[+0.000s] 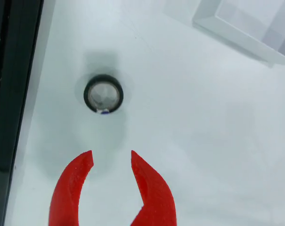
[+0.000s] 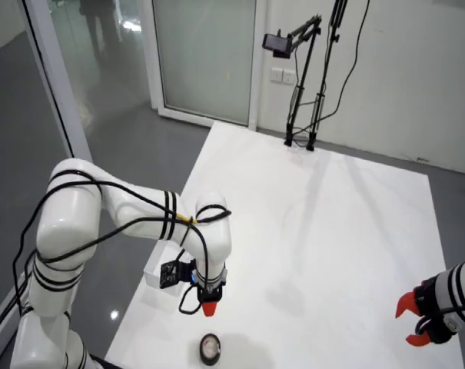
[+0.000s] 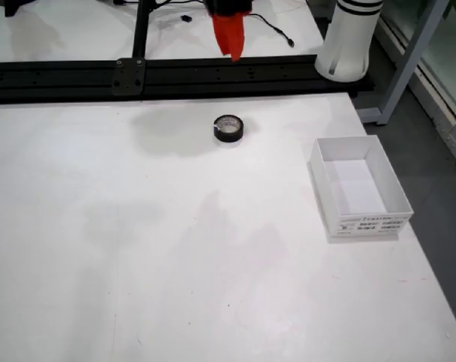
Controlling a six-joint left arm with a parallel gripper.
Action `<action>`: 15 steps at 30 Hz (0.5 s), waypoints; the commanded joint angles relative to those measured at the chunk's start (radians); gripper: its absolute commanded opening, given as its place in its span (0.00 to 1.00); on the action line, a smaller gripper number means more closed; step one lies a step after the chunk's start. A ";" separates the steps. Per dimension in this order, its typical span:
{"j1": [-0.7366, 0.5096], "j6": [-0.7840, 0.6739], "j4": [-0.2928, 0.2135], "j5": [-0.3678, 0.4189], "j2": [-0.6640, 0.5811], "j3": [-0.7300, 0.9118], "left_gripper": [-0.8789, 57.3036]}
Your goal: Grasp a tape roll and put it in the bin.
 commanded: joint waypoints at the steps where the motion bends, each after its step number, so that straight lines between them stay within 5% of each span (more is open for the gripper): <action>1: 0.003 -0.033 -0.010 -0.114 0.193 0.033 0.32; 15: 0.020 -0.071 0.040 -0.213 0.296 0.033 0.32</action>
